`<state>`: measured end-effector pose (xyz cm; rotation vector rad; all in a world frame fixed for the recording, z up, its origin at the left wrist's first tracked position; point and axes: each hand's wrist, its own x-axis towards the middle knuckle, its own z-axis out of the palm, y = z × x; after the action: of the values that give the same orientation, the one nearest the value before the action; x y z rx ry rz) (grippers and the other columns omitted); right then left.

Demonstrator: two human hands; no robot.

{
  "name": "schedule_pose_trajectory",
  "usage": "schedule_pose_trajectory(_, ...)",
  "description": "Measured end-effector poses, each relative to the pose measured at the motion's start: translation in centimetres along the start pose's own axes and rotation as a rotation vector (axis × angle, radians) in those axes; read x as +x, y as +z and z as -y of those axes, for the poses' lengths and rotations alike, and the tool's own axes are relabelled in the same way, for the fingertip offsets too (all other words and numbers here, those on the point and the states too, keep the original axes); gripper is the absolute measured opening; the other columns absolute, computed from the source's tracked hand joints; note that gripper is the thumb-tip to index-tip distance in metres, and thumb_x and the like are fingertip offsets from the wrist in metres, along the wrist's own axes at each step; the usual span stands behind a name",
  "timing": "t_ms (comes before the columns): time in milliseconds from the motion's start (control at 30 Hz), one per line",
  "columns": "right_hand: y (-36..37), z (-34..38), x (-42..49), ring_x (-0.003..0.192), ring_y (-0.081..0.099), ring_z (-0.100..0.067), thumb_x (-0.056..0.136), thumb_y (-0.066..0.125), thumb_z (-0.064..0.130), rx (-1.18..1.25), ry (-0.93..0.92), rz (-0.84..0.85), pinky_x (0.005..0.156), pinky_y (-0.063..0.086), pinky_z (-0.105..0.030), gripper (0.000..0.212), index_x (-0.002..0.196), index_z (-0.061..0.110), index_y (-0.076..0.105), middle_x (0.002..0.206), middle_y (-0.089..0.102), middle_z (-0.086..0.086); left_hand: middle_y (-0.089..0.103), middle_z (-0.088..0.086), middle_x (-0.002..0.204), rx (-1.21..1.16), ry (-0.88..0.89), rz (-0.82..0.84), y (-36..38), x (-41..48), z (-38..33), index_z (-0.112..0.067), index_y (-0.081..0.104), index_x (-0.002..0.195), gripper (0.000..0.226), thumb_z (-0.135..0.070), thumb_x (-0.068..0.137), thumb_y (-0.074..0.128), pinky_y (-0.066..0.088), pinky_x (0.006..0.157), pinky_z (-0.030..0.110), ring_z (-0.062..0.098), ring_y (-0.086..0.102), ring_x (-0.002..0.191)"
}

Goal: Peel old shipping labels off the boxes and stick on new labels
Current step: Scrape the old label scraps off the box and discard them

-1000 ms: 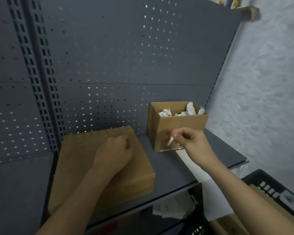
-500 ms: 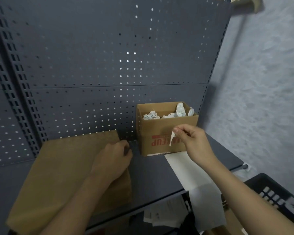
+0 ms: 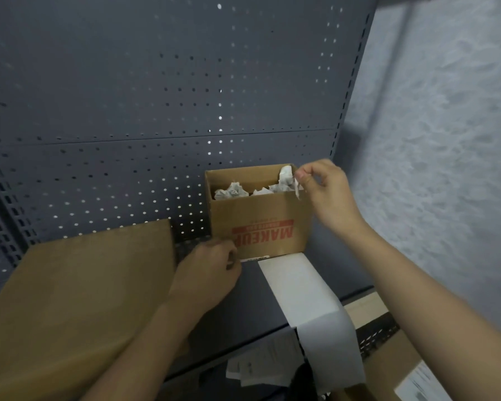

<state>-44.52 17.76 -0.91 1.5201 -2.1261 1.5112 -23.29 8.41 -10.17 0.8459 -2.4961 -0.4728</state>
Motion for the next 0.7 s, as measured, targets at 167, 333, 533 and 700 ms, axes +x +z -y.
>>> schedule_pose_trajectory(167,0.1,-2.5,2.1,0.105,0.049,-0.013,0.092,0.066,0.031,-0.057,0.089,0.019,0.103,0.039,-0.042,0.017,0.079,0.022,0.072,0.105,0.045,0.005,0.065,-0.005,0.108,-0.002,-0.025,0.165,3.6,0.8,-3.7,-0.024,0.063,0.108,0.023,-0.040,0.092,0.057,0.053,0.085,0.035,0.016,0.060,0.101)
schedule_pose_trajectory(333,-0.4,-3.6,3.3,0.073,0.057,-0.004,0.089,0.069,0.035,-0.095,0.038,0.010,0.080,0.050,-0.039,0.016,0.077,0.025,0.072,0.077,0.066,0.010,0.050,0.002,0.136,0.090,-0.123,0.255,7.1,1.4,-5.1,-0.022,0.048,0.138,0.061,-0.058,0.089,0.057,0.044,0.101,0.039,0.025,0.045,0.125)
schedule_pose_trajectory(533,0.0,-4.5,4.2,0.078,0.066,-0.017,0.085,0.071,0.042,-0.217,0.008,0.037,0.089,0.047,-0.047,0.017,0.079,0.027,0.075,0.073,0.071,0.005,0.042,0.004,0.135,0.229,-0.176,0.284,8.8,1.9,-5.2,-0.033,0.047,0.139,0.065,-0.065,0.083,0.059,0.029,0.110,0.044,0.030,0.034,0.126)
schedule_pose_trajectory(700,0.7,-5.0,5.1,0.078,0.068,-0.017,0.083,0.074,0.043,-0.231,-0.016,0.043,0.085,0.052,-0.045,0.020,0.084,0.024,0.076,0.075,0.072,0.003,0.052,0.002,0.123,-0.043,-0.186,0.204,8.6,2.5,-4.1,-0.027,0.067,0.123,0.039,-0.033,0.085,0.072,0.039,0.103,0.037,0.024,0.049,0.114)
